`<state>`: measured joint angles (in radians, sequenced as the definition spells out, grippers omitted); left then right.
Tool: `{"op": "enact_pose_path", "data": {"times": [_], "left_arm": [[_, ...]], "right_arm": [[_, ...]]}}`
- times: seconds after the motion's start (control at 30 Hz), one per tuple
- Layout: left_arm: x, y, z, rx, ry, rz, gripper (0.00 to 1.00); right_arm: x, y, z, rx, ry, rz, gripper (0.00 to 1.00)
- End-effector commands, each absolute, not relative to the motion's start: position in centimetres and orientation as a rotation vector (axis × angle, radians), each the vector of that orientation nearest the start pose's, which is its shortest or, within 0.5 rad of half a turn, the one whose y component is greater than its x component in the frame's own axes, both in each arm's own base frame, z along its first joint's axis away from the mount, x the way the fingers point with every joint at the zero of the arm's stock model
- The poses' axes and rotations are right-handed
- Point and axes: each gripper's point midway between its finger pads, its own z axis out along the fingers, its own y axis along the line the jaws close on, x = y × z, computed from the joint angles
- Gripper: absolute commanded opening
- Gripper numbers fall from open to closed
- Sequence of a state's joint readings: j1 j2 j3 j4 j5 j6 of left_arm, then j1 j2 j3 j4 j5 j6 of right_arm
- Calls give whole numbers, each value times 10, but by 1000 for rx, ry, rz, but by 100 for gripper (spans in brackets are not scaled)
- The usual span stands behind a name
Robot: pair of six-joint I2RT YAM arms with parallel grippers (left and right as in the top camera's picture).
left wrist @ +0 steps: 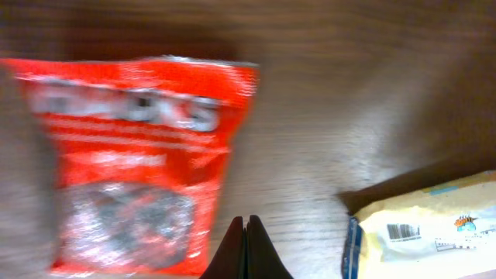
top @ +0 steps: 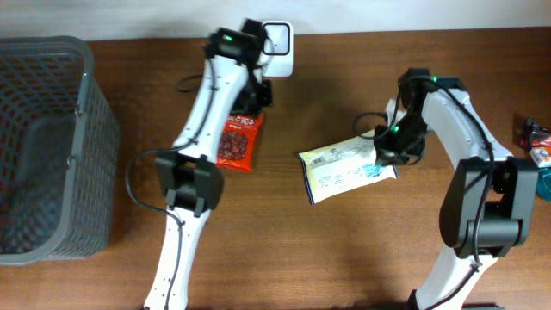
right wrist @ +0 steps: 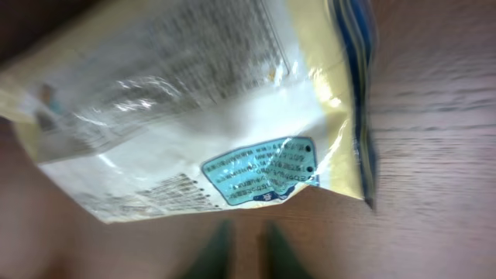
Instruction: Scan the item barcode
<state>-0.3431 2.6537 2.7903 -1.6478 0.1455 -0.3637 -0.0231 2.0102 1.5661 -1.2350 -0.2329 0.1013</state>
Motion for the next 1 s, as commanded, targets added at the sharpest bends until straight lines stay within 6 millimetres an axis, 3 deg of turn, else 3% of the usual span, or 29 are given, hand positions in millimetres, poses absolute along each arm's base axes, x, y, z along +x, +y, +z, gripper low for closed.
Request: {"op": "enact_pose_path", "data": {"times": [0.0, 0.03, 0.07, 0.1, 0.13, 0.27, 0.4, 0.53, 0.57, 0.6, 0.63, 0.67, 0.73, 0.8, 0.83, 0.9, 0.93, 0.97], "left_arm": [[461, -180, 89, -17, 3166, -337, 16], [454, -192, 88, 77, 3185, -463, 27], [445, -204, 85, 143, 3205, -578, 47], [436, -215, 82, 192, 3226, -658, 61], [426, -223, 73, 211, 3269, -677, 79], [385, -255, 34, 419, 3375, -741, 82], [366, -293, 17, 571, 3321, -942, 82], [359, -309, 1, 641, 3294, -941, 71], [359, -312, -4, 659, 3281, -933, 62], [361, -310, -11, 648, 3287, -881, 45], [363, -304, -17, 604, 3311, -797, 36], [370, -289, -26, 495, 3354, -595, 27], [379, -273, -31, 428, 3362, -466, 11], [383, -266, -32, 415, 3362, -430, 0], [384, -263, -32, 408, 3362, -418, 0], [389, -257, -30, 389, 3359, -410, 0], [392, -255, -26, 376, 3357, -413, 0], [399, -250, -13, 352, 3347, -416, 0]], "right_arm": [[375, 11, 75, 197, 3155, 231, 62], [378, 3, 75, 225, 3140, 230, 67], [380, -4, 75, 255, 3129, 229, 69], [381, -11, 75, 281, 3122, 230, 74], [381, -16, 74, 303, 3118, 229, 77], [384, -23, 74, 324, 3099, 227, 95], [389, -24, 72, 320, 3081, 225, 95], [384, -22, 51, 319, 3099, 240, 91], [383, -18, 40, 315, 3106, 276, 84], [382, -10, 32, 281, 3108, 347, 79], [383, -2, 27, 259, 3102, 417, 78], [384, 9, 17, 242, 3089, 525, 78], [385, 17, 10, 241, 3079, 594, 76], [383, 18, 4, 241, 3083, 601, 58], [381, 20, -1, 240, 3095, 604, 54], [379, 22, -3, 235, 3106, 605, 53], [379, 23, -3, 233, 3105, 608, 47], [379, 24, -2, 232, 3104, 613, 30]]}}
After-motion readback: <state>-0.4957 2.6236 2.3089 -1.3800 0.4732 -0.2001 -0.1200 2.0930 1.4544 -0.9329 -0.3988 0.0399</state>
